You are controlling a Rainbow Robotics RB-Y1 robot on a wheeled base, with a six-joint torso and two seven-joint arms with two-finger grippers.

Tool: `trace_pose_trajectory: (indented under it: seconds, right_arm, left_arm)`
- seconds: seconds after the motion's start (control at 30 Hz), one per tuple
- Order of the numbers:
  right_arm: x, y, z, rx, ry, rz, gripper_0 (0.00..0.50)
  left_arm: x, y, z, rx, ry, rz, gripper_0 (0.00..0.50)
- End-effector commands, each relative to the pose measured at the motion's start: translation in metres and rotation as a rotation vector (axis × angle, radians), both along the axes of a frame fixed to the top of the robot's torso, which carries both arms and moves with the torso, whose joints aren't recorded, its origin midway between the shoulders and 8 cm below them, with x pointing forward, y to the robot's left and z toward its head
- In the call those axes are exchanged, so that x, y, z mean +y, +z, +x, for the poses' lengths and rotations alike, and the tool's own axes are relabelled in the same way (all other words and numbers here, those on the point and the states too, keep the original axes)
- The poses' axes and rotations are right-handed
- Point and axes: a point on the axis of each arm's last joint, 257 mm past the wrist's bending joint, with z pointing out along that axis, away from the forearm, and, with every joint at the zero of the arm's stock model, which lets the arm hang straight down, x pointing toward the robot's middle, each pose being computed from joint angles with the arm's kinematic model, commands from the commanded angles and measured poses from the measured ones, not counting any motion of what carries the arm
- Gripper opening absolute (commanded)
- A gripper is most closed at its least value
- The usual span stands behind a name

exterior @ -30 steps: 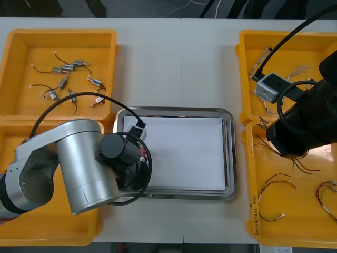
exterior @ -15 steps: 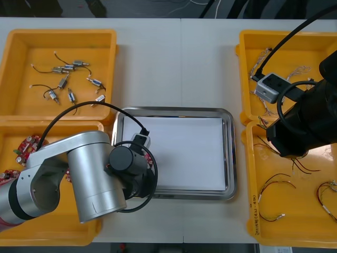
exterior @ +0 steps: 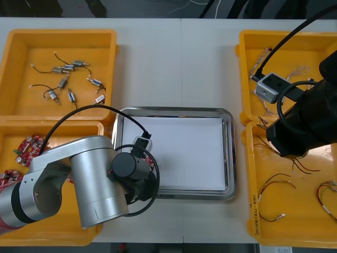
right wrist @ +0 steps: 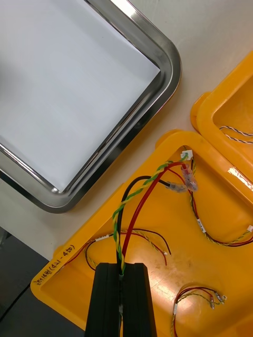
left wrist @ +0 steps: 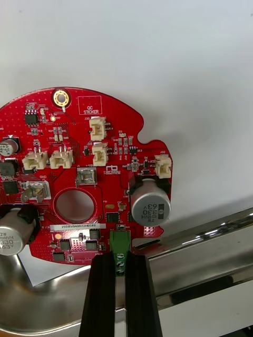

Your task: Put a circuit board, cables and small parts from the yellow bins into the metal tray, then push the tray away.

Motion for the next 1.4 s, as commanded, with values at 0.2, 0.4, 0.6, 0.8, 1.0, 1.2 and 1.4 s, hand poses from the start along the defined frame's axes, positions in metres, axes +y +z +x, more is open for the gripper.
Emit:
trace_pose_trajectory:
  seconds: [0.2, 0.4, 0.6, 0.8, 1.0, 1.2, 1.4]
  right_arm:
    - [0.006, 0.009, 0.002, -0.020, -0.014, 0.013, 0.000]
    - [0.006, 0.009, 0.002, -0.018, -0.013, 0.013, 0.000]
    - [0.006, 0.009, 0.002, -0.018, -0.013, 0.013, 0.000]
    - [0.009, 0.007, 0.001, -0.015, 0.003, 0.001, 0.000]
    - [0.023, 0.005, 0.001, -0.021, 0.057, -0.035, 0.000]
    - [0.049, 0.001, -0.003, -0.011, 0.116, -0.017, 0.000]
    - [0.085, -0.013, -0.010, 0.027, 0.211, -0.024, 0.000]
  left_arm:
    - [-0.015, 0.006, 0.005, -0.034, 0.072, -0.088, 0.372]
    - [-0.014, 0.008, 0.008, -0.045, 0.092, -0.094, 0.466]
    - [-0.009, 0.010, 0.014, -0.065, 0.110, -0.091, 0.500]
    - [0.000, 0.015, 0.022, -0.079, 0.136, -0.091, 0.500]
    - [0.014, 0.034, 0.036, -0.057, 0.189, -0.129, 0.500]
    - [0.029, 0.056, 0.051, -0.043, 0.240, -0.173, 0.500]
    - [0.051, 0.086, 0.067, -0.047, 0.293, -0.210, 0.500]
